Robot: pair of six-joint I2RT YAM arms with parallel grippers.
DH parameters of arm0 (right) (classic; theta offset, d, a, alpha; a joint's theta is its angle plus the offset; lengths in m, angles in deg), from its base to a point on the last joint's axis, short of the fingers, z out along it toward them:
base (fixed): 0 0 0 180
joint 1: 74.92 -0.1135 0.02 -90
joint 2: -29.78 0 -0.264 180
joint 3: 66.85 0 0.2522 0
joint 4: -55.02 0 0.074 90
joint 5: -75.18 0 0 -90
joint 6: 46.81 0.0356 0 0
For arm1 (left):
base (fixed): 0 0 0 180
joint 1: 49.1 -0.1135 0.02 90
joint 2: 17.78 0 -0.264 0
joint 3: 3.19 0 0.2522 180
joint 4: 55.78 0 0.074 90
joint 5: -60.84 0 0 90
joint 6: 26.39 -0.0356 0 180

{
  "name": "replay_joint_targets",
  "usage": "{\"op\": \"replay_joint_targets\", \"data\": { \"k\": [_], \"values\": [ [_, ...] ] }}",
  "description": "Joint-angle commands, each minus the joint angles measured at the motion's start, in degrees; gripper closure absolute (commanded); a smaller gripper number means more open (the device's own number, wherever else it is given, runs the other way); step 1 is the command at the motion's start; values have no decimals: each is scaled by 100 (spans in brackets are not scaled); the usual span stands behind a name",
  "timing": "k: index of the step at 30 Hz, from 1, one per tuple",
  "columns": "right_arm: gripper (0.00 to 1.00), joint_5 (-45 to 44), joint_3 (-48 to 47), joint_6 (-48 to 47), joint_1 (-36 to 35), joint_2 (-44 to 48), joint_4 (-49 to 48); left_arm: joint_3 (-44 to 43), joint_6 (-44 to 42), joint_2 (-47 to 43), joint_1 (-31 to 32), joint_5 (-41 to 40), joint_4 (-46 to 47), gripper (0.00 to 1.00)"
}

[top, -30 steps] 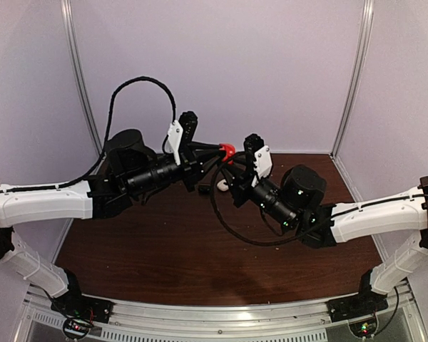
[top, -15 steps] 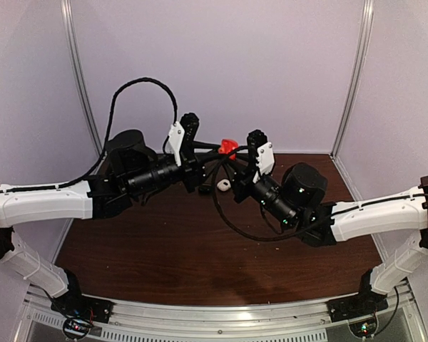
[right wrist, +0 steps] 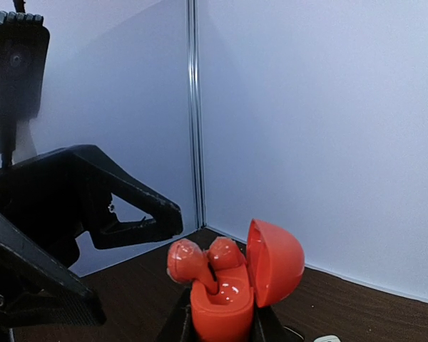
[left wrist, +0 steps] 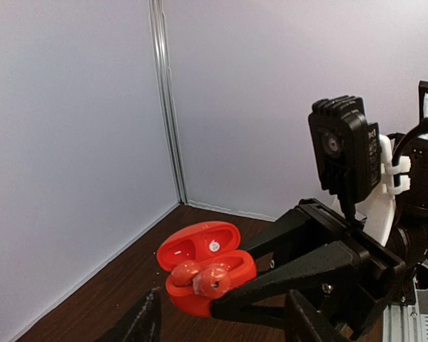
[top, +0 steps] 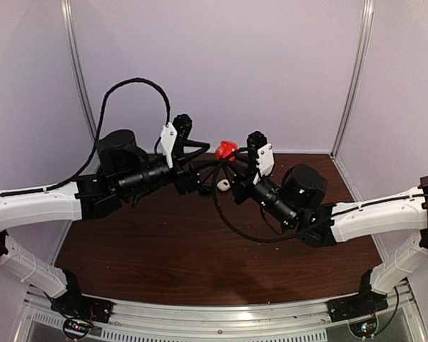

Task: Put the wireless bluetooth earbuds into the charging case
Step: Insert the right earbud into the right side groove of the charging case, then adjust the right earbud in the right side groove of the charging case.

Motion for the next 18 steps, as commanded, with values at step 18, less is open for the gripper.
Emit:
{"op": "replay_joint_targets", "data": {
  "k": [18],
  "values": [
    [100, 4452, 476, 99, 651, 695, 836, -553, -1447, -757, -81, 1381, -2651, 2]
  ]
}}
